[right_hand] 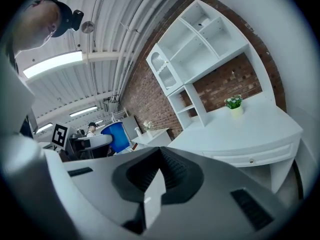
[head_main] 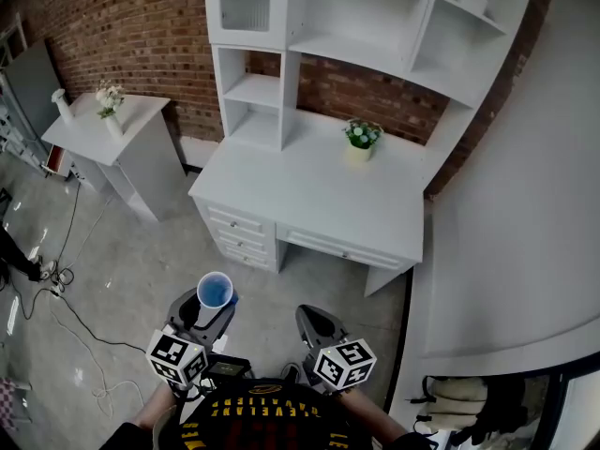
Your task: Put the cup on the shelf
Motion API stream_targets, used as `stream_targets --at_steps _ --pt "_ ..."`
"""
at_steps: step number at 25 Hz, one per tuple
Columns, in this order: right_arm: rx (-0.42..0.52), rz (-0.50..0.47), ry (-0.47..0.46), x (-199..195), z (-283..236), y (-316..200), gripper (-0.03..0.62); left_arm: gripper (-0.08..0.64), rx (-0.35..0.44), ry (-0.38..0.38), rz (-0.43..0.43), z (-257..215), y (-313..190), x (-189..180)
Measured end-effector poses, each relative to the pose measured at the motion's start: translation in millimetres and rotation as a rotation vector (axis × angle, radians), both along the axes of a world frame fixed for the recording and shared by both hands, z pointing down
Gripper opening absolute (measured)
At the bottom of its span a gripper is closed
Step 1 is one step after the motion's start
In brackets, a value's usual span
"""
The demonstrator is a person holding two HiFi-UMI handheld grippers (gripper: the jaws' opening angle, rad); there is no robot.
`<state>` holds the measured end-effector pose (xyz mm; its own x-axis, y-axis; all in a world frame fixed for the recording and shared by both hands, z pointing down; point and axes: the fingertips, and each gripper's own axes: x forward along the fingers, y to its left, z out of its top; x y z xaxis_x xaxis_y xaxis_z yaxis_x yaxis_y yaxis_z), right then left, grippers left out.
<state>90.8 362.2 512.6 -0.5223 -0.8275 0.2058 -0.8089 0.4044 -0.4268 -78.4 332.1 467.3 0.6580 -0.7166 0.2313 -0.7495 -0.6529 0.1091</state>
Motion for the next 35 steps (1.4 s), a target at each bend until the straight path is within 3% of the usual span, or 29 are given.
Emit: stream_targets --at_steps 5,10,16,26,35 --pt "-0.012 -0.052 -0.007 14.3 7.2 -0.2 0.003 0.268 0.013 0.003 -0.036 -6.1 6.9 19.6" --pt "-0.034 -0.117 -0.010 16.3 15.6 4.3 0.003 0.269 -0.031 0.025 -0.074 2.7 18.3 27.3" --pt "-0.057 -0.125 -0.015 29.6 28.1 -4.7 0.003 0.269 -0.053 0.012 -0.089 12.9 8.5 38.2" --pt "-0.074 -0.072 0.009 32.1 34.6 -68.8 0.003 0.268 -0.060 0.038 -0.048 19.0 -65.2 38.5" --pt "-0.054 -0.031 0.019 -6.6 20.7 -155.7 0.003 0.268 -0.041 0.048 -0.005 9.6 -160.8 3.0"
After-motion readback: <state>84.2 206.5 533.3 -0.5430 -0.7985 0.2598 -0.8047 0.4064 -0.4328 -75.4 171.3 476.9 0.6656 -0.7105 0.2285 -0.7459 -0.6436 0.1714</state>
